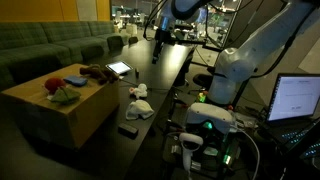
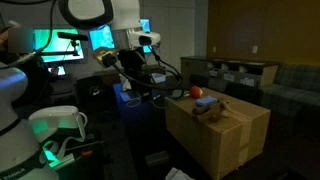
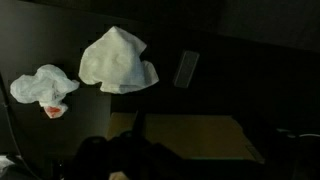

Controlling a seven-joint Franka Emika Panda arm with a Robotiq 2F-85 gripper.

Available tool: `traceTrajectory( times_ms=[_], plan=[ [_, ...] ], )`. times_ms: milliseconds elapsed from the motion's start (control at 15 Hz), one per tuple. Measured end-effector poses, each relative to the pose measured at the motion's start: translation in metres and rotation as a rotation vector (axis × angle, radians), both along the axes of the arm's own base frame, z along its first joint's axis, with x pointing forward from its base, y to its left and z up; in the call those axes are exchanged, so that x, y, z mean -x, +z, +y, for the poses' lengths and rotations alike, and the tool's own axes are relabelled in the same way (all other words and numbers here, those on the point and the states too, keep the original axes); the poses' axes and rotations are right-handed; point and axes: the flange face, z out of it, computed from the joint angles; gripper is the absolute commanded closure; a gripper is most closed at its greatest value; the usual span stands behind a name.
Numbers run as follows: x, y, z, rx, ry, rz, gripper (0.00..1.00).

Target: Put the objects on the table on to the box and the objects on the box on to the table

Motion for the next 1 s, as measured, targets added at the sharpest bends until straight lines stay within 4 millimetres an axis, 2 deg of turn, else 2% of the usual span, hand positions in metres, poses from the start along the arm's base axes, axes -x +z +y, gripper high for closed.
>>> traceTrajectory(
  times_ms=[600,1000],
  plan=[
    [0.000,-0.002,0.000,0.000,-0.002,0.005,0.00],
    [-0.017,-0.029,-0.016,0.011,-0.030,0.021,0.00]
  ],
)
